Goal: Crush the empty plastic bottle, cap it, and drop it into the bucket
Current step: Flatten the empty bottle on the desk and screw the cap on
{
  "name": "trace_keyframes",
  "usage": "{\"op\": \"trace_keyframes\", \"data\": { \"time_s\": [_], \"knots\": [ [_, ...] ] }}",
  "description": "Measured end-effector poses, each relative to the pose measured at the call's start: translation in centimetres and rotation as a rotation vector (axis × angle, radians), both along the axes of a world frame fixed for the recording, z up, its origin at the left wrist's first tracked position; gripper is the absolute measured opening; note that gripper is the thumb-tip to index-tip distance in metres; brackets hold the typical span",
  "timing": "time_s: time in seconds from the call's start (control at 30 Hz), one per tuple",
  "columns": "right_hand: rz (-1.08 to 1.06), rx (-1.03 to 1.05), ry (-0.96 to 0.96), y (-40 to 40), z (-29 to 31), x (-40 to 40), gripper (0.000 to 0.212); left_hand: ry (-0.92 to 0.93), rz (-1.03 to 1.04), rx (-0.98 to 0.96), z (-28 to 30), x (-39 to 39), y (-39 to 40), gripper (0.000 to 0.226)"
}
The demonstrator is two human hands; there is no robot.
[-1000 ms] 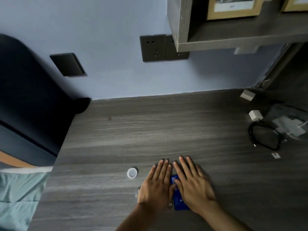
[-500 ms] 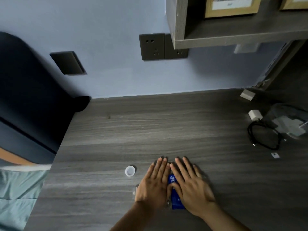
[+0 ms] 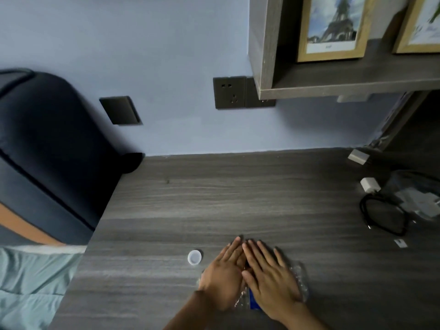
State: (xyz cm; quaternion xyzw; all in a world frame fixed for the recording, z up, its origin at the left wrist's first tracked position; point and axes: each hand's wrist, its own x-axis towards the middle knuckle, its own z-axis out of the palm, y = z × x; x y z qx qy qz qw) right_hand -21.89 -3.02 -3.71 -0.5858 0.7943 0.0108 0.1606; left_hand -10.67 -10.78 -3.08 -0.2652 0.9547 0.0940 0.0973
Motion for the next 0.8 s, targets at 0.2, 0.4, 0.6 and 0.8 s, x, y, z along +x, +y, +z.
{"op": "trace_keyframes", "data": {
  "time_s": [0.2, 0.4, 0.6, 0.8],
  "knots": [
    [0.018, -0.134, 0.028, 0.1, -1.3, 0.1, 0.062, 0.406, 0.152, 0.231, -0.9, 2.7, -2.8, 0.043],
    [0.041, -0.050, 0.037, 0.0, -1.7, 0.0, 0.053, 0.477, 0.423, 0.213, -0.7, 7.8, -5.1, 0.038],
    [0.075, -0.034, 0.078, -0.1, -1.4, 0.0, 0.056, 0.419, 0.400, 0.212, -1.5, 8.7, -5.4, 0.030],
    [0.072, -0.040, 0.092, 0.0, -1.4, -0.1, 0.056, 0.424, 0.436, 0.221, -2.2, 8.7, -5.1, 0.052]
  ]
}}
